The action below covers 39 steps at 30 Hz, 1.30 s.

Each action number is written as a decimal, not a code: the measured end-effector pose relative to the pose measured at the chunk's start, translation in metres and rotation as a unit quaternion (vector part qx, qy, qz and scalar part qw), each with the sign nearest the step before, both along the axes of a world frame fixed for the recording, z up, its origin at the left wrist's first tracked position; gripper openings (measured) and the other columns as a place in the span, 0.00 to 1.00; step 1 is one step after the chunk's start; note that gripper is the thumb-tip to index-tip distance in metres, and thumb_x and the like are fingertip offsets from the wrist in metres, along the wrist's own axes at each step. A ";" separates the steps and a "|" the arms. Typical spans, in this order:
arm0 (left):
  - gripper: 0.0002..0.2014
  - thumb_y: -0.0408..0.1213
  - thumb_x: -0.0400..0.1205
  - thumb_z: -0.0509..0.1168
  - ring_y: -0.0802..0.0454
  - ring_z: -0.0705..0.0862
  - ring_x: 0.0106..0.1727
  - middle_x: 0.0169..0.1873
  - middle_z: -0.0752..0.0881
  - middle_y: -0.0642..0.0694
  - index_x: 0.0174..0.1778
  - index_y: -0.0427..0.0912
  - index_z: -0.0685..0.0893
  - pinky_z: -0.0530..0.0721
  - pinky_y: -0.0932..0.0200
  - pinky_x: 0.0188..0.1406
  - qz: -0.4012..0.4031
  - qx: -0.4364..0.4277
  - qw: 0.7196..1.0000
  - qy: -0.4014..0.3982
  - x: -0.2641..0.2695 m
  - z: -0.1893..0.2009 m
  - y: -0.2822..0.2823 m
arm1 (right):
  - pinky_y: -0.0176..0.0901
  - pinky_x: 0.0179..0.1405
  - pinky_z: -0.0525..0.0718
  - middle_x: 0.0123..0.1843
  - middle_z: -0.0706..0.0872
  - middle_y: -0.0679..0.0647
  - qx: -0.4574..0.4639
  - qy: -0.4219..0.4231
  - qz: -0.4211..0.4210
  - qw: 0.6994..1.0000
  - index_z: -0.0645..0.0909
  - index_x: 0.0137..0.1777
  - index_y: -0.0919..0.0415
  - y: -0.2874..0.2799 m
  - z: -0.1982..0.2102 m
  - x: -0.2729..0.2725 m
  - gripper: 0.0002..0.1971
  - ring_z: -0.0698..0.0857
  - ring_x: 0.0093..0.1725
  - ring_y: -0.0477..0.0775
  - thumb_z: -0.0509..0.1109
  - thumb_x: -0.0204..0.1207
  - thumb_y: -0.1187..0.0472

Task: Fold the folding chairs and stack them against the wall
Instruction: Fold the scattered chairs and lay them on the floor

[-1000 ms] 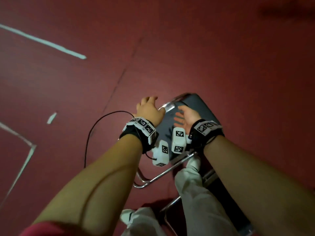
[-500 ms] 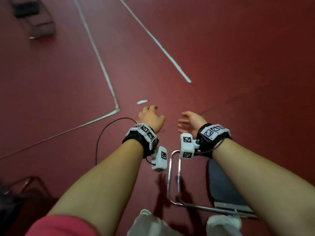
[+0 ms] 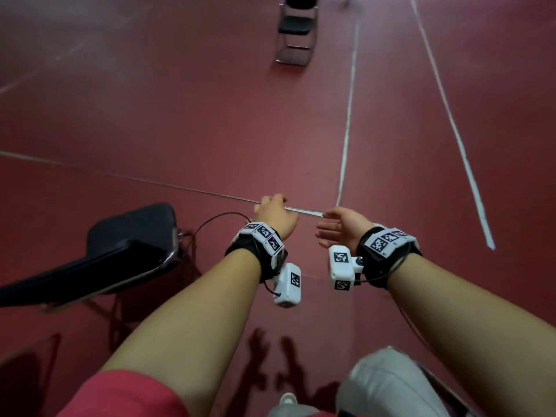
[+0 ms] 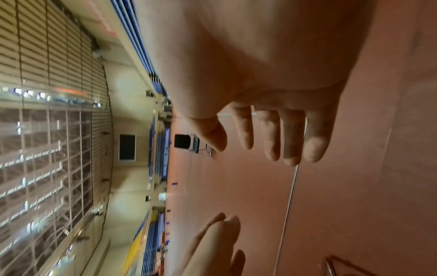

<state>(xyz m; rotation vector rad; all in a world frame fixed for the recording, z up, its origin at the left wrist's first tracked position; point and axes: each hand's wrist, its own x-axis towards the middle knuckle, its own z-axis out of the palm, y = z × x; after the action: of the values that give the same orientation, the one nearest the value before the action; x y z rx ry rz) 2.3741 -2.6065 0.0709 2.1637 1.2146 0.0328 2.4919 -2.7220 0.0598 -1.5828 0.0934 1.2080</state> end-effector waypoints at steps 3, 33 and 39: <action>0.24 0.47 0.81 0.64 0.40 0.69 0.76 0.75 0.72 0.45 0.75 0.53 0.75 0.71 0.40 0.71 0.045 -0.004 0.999 -0.007 -0.023 0.005 0.034 | 0.49 0.37 0.82 0.47 0.83 0.59 0.003 -0.005 0.063 0.998 0.78 0.50 0.58 0.052 0.002 -0.007 0.05 0.84 0.43 0.59 0.65 0.82 0.57; 0.20 0.46 0.82 0.65 0.38 0.72 0.74 0.72 0.75 0.43 0.71 0.51 0.80 0.73 0.46 0.75 0.674 -0.053 0.736 0.019 -0.285 -0.043 0.149 | 0.40 0.30 0.74 0.32 0.78 0.53 0.060 -0.089 0.734 0.671 0.81 0.47 0.56 0.397 -0.047 -0.268 0.02 0.76 0.26 0.53 0.70 0.76 0.63; 0.21 0.43 0.81 0.65 0.37 0.75 0.72 0.70 0.75 0.42 0.71 0.51 0.80 0.75 0.46 0.73 0.705 -0.076 0.705 -0.011 -0.341 -0.061 0.178 | 0.42 0.40 0.80 0.42 0.84 0.51 0.121 -0.251 0.786 0.552 0.82 0.55 0.54 0.433 -0.042 -0.341 0.12 0.82 0.38 0.50 0.77 0.73 0.59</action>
<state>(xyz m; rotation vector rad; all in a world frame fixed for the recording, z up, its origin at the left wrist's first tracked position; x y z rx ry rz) 2.0335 -2.4284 0.0103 0.6152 2.4174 0.5642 2.1508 -2.2893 0.0175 -1.4565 -2.2141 1.7247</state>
